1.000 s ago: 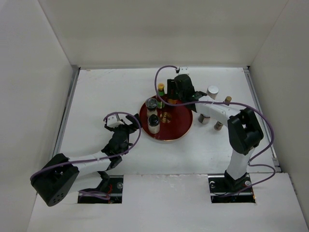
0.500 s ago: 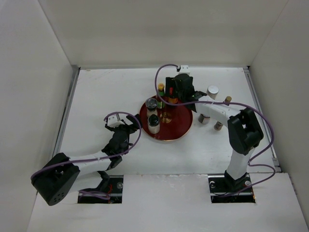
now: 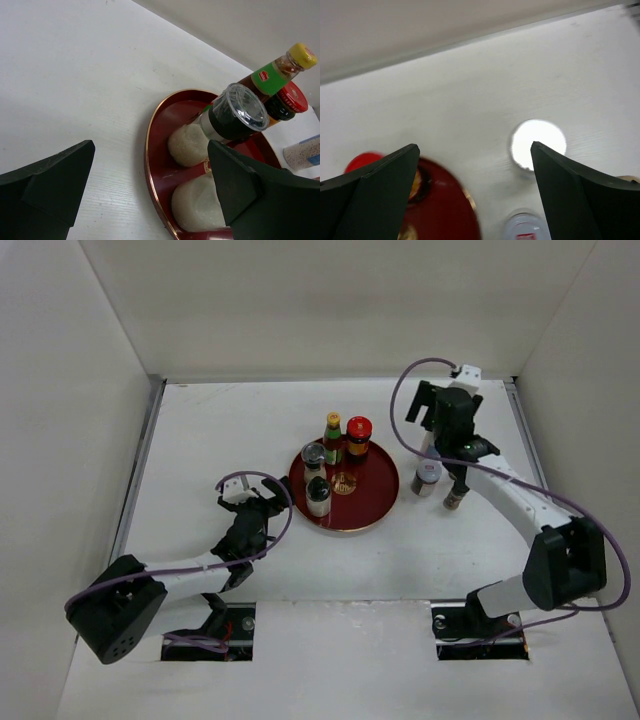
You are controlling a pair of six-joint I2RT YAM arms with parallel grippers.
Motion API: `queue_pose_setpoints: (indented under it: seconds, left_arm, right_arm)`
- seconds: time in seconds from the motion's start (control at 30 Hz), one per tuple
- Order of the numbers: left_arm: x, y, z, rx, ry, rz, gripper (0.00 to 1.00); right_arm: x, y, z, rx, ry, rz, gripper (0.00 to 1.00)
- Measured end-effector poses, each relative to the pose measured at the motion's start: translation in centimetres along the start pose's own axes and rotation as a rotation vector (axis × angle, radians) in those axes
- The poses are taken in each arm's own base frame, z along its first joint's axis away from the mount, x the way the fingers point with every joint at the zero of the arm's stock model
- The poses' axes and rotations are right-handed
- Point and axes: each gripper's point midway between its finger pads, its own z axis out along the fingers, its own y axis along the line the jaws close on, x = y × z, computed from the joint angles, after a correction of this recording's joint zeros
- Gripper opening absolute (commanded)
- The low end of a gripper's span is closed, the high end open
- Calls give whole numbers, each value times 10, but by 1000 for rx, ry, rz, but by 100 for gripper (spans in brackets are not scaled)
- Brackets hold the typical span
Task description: Organize the condiment bottles
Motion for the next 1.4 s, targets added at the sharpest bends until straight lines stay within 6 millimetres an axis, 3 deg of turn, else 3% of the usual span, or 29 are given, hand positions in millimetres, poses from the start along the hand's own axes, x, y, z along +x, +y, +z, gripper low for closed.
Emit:
queue_pose_setpoints:
  seconds: [0.07,0.17,0.47,0.53,0.63,0.67,0.87,1.0,1.17,1.27,1.4]
  left_arm:
    - [2,1,0,-1,5,4,100]
    - [2,0,0,2,7,4,100]
    - [9,1,0,6,27,17,100]
    - [9,0,0,8,29,17,100]
    - [9,0,0,7,30,18,100]
    - [9,0,0,8,30,18,100]
    - [11,1,0,7,33,20,100]
    - [11,1,0,8,34,20,100]
    - [11,0,0,11,36,17,100]
    - [11,-1,0,14,39,14,100]
    - [12,-1,0,17,40,12,100]
  right_arm:
    - [-9,-28,6,76,-22,6,100]
    - [-2,-52,17,146,-3,-9,100]
    - [58,-61,45,160,153,-69,99]
    - [64,-61,48,163,169,-75,91]
    - [69,-63,52,168,181,-80,65]
    - [69,-62,53,167,181,-82,62]
    - [61,-60,48,159,143,-94,58]
    - [38,-32,18,74,66,-120,57]
    - [16,43,-29,-132,-30,-107,58]
    - [31,83,-50,-245,-17,-116,58]
    - [65,112,-63,-326,52,-148,59]
